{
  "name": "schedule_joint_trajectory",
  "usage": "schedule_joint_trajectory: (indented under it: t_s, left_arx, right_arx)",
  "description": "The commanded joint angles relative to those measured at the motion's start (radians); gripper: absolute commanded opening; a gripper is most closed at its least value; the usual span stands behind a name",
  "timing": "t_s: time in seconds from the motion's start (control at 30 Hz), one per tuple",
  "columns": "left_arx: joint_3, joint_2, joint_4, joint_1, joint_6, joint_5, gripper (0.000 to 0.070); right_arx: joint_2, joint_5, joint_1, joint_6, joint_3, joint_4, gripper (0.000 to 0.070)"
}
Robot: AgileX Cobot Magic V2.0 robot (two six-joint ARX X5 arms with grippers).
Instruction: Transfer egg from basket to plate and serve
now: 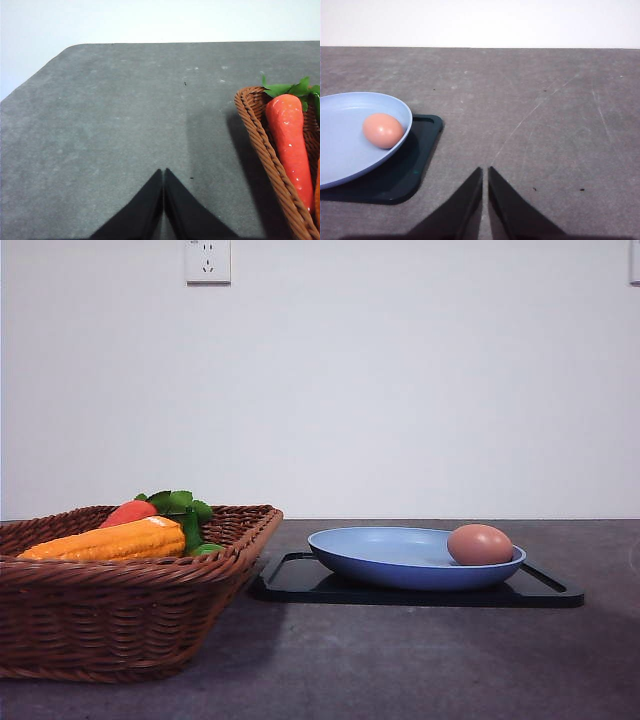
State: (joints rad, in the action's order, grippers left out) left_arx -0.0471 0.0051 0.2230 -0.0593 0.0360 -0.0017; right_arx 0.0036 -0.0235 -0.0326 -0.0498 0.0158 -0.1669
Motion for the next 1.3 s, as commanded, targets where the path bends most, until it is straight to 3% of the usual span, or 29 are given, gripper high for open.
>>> schedule_joint_trajectory:
  t_s: [0.0,1.27]
  left_arx:
    - [0.020,0.000,0.009,-0.002,0.008,0.000,0.0000]
    - [0.020,0.000,0.009,-0.002,0.008,0.001,0.0000]
  right_arx:
    - [0.000,0.001,0.000,-0.011,-0.006,0.013,0.0000]
    - [0.000,0.001,0.000,-0.011,-0.006,0.012,0.0000]
